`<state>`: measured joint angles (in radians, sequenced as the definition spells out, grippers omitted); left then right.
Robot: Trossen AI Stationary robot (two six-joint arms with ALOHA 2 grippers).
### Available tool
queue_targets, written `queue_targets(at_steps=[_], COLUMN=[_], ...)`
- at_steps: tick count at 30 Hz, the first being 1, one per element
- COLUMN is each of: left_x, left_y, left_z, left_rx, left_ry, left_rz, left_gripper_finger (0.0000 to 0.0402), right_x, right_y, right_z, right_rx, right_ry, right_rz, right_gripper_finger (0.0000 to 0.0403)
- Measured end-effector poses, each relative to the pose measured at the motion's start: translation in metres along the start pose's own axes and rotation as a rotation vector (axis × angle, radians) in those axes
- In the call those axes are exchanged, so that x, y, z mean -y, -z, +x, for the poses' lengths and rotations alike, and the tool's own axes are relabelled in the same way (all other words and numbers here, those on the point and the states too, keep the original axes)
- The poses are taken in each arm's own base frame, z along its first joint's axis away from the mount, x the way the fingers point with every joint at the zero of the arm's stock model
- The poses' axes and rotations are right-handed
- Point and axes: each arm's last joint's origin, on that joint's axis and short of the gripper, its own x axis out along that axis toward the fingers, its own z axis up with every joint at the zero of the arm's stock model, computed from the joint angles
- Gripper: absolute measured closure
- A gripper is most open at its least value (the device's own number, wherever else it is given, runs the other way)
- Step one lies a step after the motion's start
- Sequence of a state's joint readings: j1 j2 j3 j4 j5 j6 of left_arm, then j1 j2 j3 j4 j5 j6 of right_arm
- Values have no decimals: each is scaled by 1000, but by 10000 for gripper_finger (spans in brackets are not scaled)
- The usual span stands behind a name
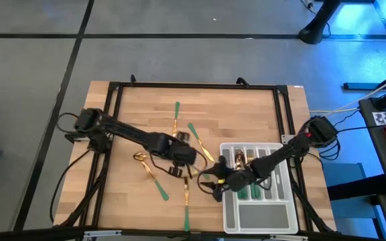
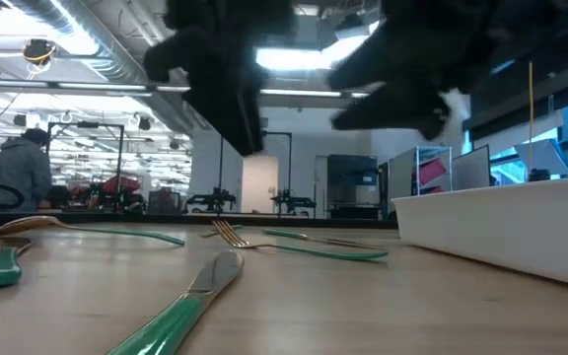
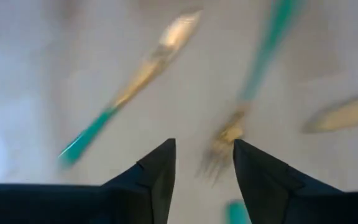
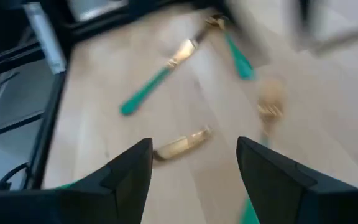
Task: Sort silverware
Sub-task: Put the green fork into the silverware rack
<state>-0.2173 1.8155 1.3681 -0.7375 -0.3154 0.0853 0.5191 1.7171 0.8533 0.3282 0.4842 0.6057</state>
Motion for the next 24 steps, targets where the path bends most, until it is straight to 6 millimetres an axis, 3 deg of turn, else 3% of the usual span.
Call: queue_targets(at_steps=[6,13,18,24], left_x=[-3,18,38,43], left_y=[51,116,137,140], left_z=[-23,-7,9,12], left_rx=[72,225,364,427], left_ry=[-274,-239,-187,-166], left_rz=[-255,-571,-686,-692], left_gripper_finger=[261,271,270,270], right_x=[-2,10,32,46], right_y=[-12,-12,-8,4], right_z=[35,87,105,116], right_rx=[40,-66,-169,-223], right_ry=[7,187,347,359], right_rz=[-102,-146,-82,0], right_gripper_finger=[169,169,169,186])
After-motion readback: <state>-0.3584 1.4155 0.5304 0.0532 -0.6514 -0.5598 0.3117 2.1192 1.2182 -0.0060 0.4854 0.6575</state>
